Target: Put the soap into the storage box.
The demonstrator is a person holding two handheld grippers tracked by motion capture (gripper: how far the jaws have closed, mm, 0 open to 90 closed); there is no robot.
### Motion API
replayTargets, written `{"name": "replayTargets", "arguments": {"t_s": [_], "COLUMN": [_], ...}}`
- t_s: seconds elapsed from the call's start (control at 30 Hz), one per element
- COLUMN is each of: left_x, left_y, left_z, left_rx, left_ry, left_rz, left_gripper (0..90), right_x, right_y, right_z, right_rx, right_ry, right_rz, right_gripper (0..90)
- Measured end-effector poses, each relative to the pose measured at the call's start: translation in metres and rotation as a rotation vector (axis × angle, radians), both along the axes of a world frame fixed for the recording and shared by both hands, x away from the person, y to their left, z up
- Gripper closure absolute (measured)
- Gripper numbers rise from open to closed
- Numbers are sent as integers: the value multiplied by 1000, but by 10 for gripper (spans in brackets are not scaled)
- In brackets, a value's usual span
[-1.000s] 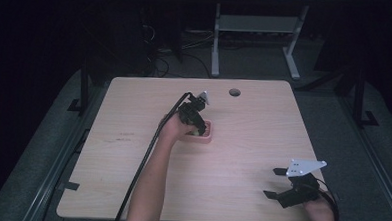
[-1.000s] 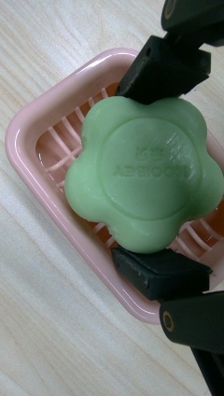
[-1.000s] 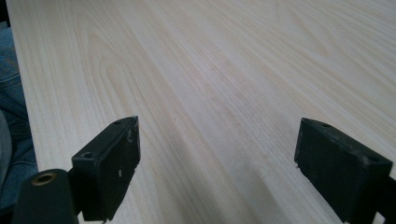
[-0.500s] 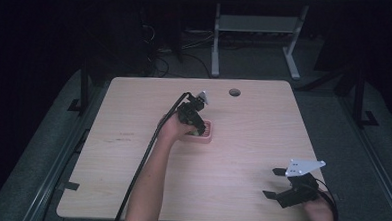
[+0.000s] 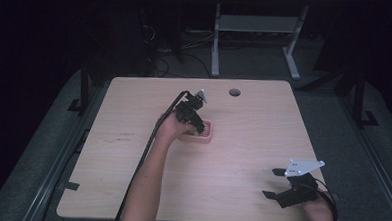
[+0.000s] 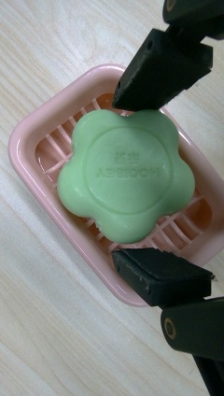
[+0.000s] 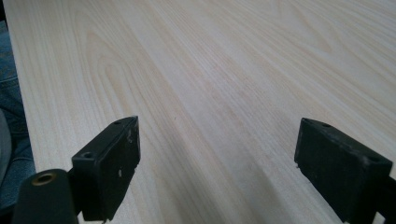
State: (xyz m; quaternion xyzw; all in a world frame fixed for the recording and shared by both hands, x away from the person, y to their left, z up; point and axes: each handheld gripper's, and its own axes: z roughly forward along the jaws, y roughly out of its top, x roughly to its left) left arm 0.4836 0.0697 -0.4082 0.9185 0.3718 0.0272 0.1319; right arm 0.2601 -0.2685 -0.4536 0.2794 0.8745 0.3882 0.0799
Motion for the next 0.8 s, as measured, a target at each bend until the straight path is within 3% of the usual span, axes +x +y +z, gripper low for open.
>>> {"name": "replayTargets", "arguments": {"t_s": [0.8], "left_x": [-17], "left_y": [18], "left_z": [21], "left_rx": [-27], "left_ry": [-41], "left_rz": [-15], "left_gripper": [217], "right_x": [0], "right_y": [1], "right_z": [-1], "right_rx": [-5], "right_ry": [3], "right_rz": [-4], "right_gripper": [138]}}
